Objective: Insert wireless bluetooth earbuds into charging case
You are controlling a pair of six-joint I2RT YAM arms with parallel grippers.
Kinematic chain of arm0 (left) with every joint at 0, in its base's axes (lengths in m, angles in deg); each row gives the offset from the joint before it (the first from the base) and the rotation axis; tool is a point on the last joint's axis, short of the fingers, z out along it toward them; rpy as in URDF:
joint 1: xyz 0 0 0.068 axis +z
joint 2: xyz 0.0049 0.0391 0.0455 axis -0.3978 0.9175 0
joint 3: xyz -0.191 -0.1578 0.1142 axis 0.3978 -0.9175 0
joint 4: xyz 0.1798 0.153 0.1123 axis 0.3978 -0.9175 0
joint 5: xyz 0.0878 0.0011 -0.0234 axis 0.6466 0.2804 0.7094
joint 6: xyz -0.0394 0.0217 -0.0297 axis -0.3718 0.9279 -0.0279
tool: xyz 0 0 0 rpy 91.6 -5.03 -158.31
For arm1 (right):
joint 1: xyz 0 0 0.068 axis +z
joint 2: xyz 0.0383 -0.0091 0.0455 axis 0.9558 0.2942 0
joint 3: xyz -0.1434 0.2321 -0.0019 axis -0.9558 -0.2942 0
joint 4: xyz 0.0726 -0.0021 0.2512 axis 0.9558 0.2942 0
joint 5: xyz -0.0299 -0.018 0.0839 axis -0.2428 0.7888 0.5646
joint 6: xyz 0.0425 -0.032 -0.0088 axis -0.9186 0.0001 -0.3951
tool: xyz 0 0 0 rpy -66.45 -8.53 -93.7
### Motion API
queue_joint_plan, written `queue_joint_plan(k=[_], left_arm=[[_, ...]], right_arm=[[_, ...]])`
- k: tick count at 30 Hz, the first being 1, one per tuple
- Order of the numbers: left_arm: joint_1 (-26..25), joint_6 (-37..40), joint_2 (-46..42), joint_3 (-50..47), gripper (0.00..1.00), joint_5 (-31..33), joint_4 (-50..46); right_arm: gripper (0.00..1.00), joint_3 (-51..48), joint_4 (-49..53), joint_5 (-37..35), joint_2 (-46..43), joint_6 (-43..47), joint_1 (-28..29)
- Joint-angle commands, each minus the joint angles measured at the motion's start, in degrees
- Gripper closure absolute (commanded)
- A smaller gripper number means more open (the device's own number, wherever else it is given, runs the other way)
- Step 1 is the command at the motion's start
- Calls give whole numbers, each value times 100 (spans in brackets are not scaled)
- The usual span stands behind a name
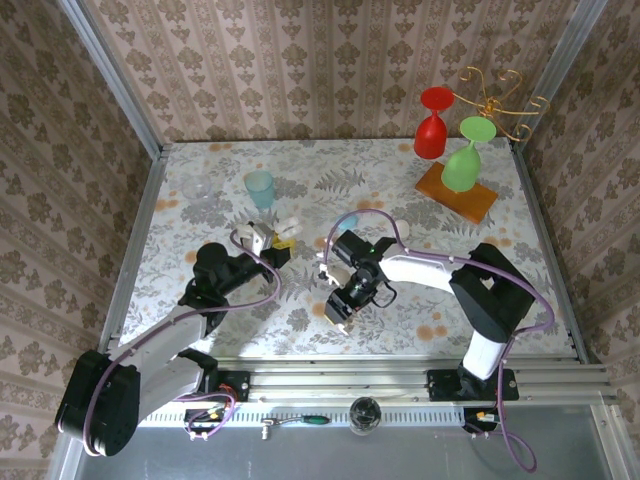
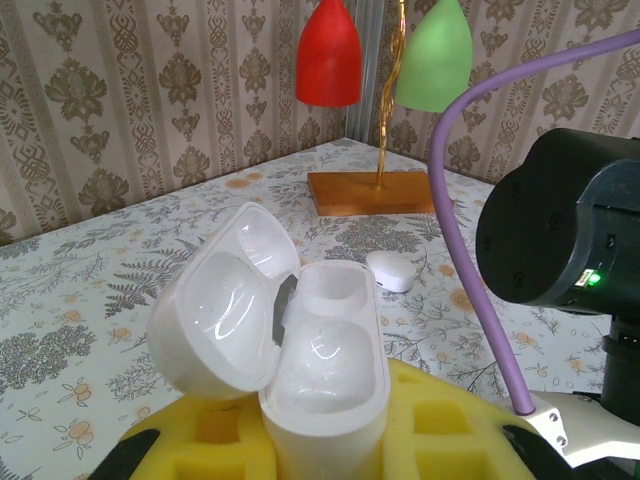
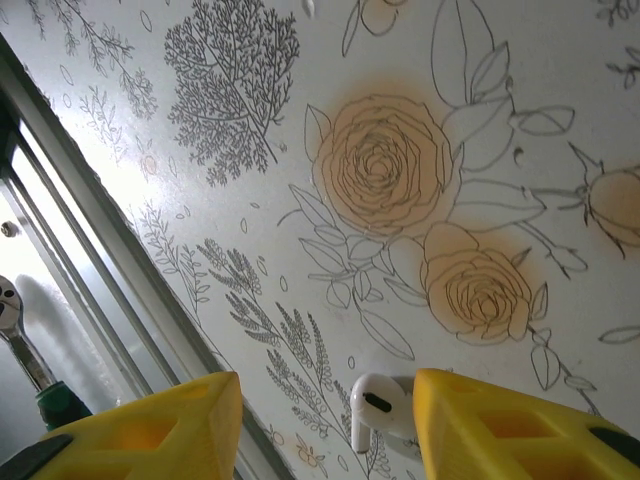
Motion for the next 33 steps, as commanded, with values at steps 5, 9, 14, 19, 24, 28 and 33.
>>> queue_joint_plan(k=[5, 9, 14, 19, 24, 28, 33], left_arm=[[32, 106, -96, 150, 100, -76, 6], [32, 107, -53, 145, 100, -75, -1], [31, 81, -13, 154, 100, -91, 28], [32, 72, -35, 154, 100, -83, 34], [31, 84, -51, 145, 100, -75, 41], [31, 81, -64, 131, 100, -67, 42], [31, 91, -46, 128, 100, -63, 42]], right_arm=[[51, -33, 1, 194, 282, 205, 28], [53, -243, -4, 185, 167, 220, 20], [55, -451, -91, 292, 62, 142, 28], [59, -461, -96, 231, 70, 87, 24], [66, -478, -110, 205, 105, 44, 24], [67, -504, -113, 146, 88, 3, 35], [64, -607, -167, 77, -6, -76, 65]])
